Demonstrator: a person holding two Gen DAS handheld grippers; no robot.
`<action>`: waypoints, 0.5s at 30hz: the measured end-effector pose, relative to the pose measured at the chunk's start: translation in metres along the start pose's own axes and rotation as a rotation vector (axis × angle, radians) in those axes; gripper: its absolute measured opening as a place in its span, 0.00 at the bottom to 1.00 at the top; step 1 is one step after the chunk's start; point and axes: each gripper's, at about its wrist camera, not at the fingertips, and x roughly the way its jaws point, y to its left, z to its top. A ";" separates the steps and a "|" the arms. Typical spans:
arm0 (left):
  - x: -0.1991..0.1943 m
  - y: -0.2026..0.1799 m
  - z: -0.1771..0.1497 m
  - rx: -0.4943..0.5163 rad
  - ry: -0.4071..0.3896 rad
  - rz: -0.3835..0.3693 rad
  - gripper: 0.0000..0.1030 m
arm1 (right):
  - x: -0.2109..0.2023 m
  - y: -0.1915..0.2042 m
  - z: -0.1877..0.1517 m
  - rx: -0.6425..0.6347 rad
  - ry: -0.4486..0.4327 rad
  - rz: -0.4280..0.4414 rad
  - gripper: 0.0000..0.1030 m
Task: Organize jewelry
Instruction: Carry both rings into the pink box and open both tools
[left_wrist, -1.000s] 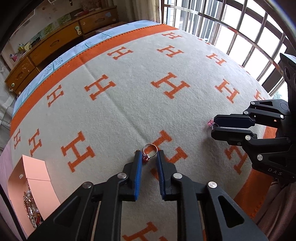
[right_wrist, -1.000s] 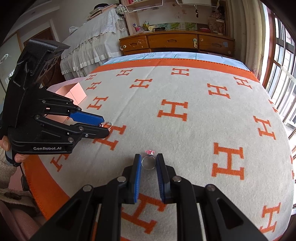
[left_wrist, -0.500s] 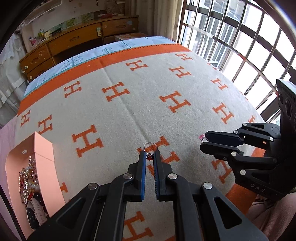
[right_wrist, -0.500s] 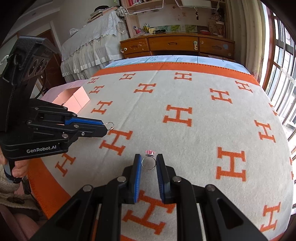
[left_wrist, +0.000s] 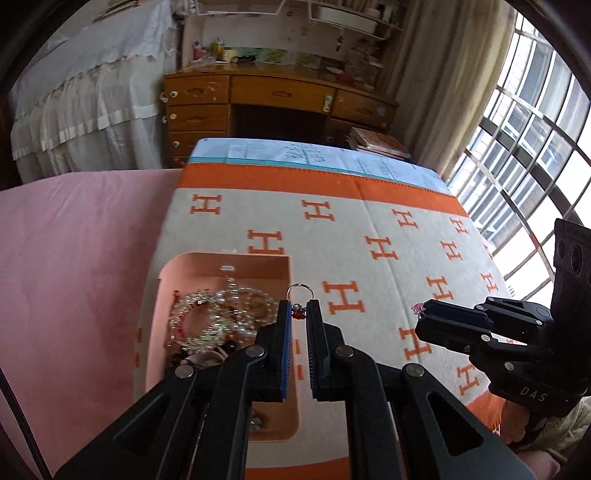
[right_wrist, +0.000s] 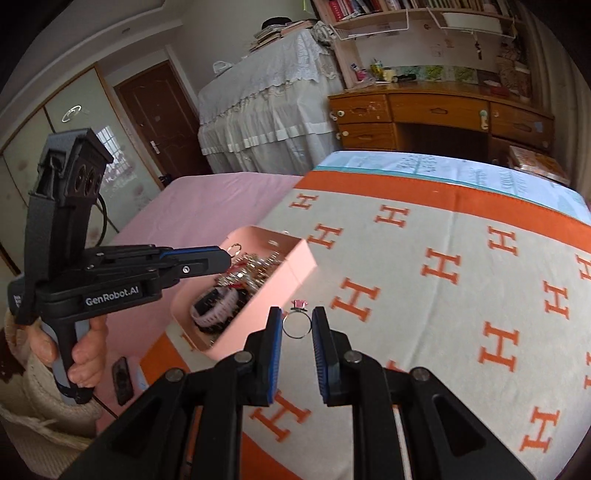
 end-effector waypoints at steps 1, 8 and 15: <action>-0.001 0.011 0.003 -0.027 0.001 0.010 0.06 | 0.007 0.005 0.009 0.007 0.007 0.023 0.16; 0.007 0.062 0.000 -0.176 0.056 -0.026 0.06 | 0.074 0.023 0.054 0.087 0.141 0.130 0.16; 0.017 0.069 -0.027 -0.192 0.119 -0.078 0.06 | 0.114 0.042 0.042 0.071 0.318 0.158 0.16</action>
